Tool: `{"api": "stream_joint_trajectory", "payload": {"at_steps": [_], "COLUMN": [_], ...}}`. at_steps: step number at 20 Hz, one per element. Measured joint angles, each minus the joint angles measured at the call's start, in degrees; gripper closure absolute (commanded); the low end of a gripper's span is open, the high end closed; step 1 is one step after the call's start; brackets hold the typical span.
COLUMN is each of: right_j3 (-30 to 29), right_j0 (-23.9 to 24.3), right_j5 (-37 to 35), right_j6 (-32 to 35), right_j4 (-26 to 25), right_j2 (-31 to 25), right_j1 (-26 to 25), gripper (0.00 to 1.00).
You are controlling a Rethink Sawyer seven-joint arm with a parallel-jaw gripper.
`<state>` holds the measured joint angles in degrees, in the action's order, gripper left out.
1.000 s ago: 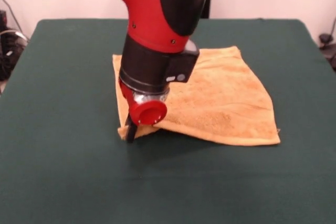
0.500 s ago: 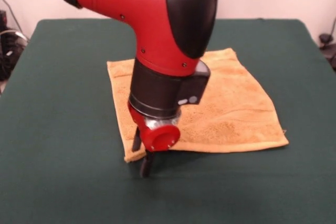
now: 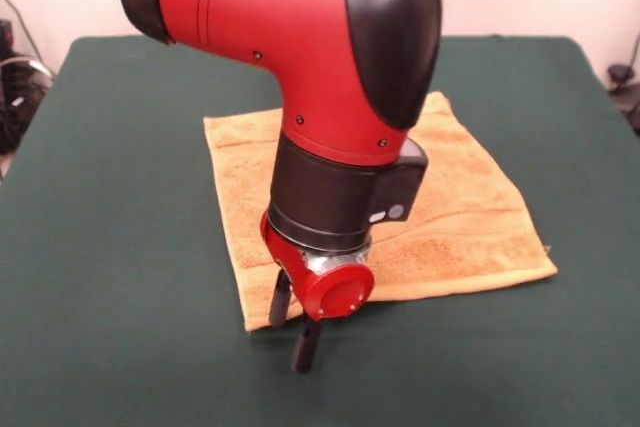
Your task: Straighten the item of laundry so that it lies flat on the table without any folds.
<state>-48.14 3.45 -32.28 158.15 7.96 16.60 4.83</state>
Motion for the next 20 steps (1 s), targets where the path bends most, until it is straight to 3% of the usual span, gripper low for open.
{"api": "stream_joint_trajectory", "payload": {"at_steps": [5, 9, 12, 20], "right_j3": [-1.25, -5.26, -8.18, -4.06], "right_j0": [-0.04, 1.40, 4.93, 10.05], "right_j5": [-0.20, -0.52, -1.83, -13.19], "right_j6": [-1.19, -7.99, -17.99, -39.10], "right_j4": [-4.79, -10.73, -14.64, -20.12], "right_j2": [-0.86, -4.44, -8.99, -13.14], "right_j1": [3.37, 10.73, 17.02, 21.87], "gripper": [0.00, 0.00, 0.00, 0.00]}}
